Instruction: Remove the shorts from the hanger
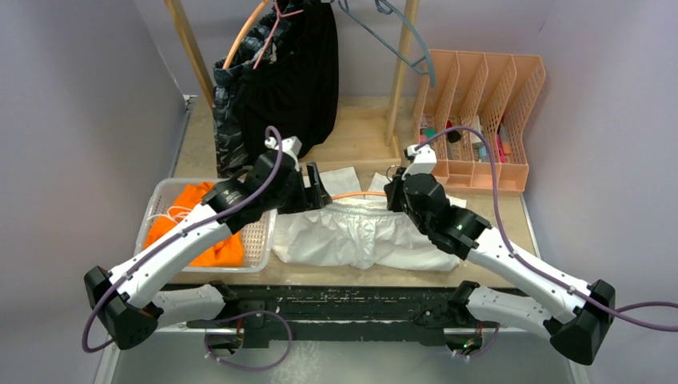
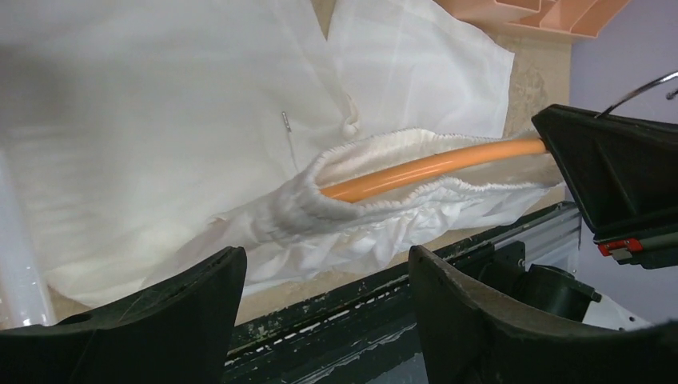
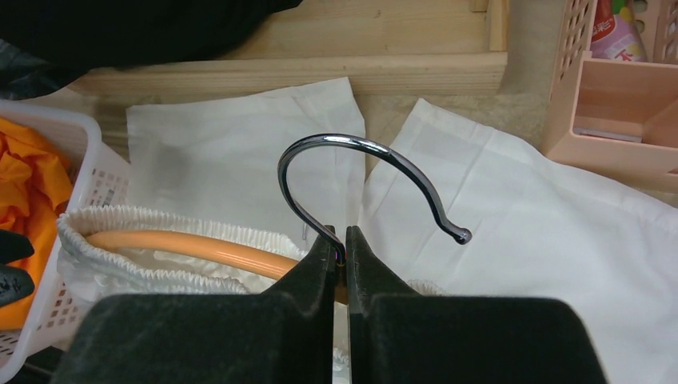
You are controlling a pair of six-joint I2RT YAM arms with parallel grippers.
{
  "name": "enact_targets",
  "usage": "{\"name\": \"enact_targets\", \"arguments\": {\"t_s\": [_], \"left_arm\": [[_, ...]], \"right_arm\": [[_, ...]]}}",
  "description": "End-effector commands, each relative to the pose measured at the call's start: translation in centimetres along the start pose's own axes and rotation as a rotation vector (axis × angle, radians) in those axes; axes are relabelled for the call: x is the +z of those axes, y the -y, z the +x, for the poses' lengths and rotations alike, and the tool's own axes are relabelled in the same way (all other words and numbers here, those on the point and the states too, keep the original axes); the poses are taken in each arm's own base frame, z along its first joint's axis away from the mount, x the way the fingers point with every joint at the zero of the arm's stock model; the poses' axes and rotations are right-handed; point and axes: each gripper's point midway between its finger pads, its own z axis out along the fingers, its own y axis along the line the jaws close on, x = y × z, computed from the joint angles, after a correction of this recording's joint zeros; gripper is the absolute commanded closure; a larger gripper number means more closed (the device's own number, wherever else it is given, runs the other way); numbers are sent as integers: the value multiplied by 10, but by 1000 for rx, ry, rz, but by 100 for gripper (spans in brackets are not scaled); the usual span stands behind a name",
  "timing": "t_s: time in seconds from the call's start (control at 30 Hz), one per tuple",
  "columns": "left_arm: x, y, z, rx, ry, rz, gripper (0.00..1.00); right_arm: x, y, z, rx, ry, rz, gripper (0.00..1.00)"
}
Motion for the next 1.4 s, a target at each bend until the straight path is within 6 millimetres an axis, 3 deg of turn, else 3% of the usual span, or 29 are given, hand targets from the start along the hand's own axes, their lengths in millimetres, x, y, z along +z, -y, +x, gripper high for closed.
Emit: {"name": "enact_targets", "arguments": {"t_s": [0.0, 0.17, 0.33, 0.5, 0.63, 0.87, 0.93, 0.97, 1.07, 1.23, 1.37], "left_arm": [[2, 19, -8, 21, 75, -28, 29], [12, 1, 3, 45, 52, -125, 31], [14, -12, -19, -13, 164, -233, 30], [24, 22, -31, -88, 204, -92, 29], [39, 29, -19, -74, 150, -45, 29], [50, 5, 0, -17, 81, -138, 59], [48, 5, 2, -9, 72, -132, 71], [47, 5, 4, 1, 67, -128, 84], [43, 2, 10, 36, 39, -125, 98], [36, -7, 22, 102, -15, -127, 100], [21, -25, 19, 96, 26, -186, 100]], "right_arm": [[3, -3, -24, 25, 95, 14, 100], [-1, -4, -27, 28, 116, -8, 100], [-4, -9, -26, 59, 136, -58, 100], [1, -10, -20, 44, 119, -57, 100], [1, -10, -17, 48, 98, -54, 100], [-6, -10, -17, 86, 117, -83, 100], [-6, -8, -14, 87, 110, -73, 100], [-6, -7, -13, 89, 108, -66, 100], [-4, 0, -11, 96, 97, -20, 100], [-1, 16, -5, 113, 83, 75, 100], [1, 41, 7, 138, 37, 250, 100]]}}
